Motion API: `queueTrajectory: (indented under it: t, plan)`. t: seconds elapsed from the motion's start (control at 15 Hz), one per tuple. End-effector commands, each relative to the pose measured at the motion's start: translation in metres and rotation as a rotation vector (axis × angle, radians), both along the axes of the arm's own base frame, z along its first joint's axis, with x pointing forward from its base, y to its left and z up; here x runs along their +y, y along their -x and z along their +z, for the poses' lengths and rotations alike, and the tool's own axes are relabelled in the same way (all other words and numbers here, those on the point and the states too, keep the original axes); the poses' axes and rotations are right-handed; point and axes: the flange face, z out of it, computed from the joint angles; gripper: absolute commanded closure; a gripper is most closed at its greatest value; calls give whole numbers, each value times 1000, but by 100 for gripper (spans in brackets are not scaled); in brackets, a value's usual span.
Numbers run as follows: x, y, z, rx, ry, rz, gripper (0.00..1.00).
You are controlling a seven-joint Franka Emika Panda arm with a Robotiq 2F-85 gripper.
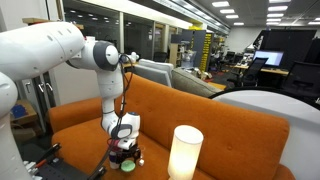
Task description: Take the top off the bottle and put it on the couch
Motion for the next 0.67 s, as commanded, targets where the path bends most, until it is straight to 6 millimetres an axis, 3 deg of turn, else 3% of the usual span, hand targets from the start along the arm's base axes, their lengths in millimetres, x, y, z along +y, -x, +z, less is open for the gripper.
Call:
queueTrajectory:
  t: [0.0, 0.6]
  plan:
    - [-8, -3, -1, -12, -35, -78, 30]
    - [-27, 5, -3, -50, -95, -266, 30]
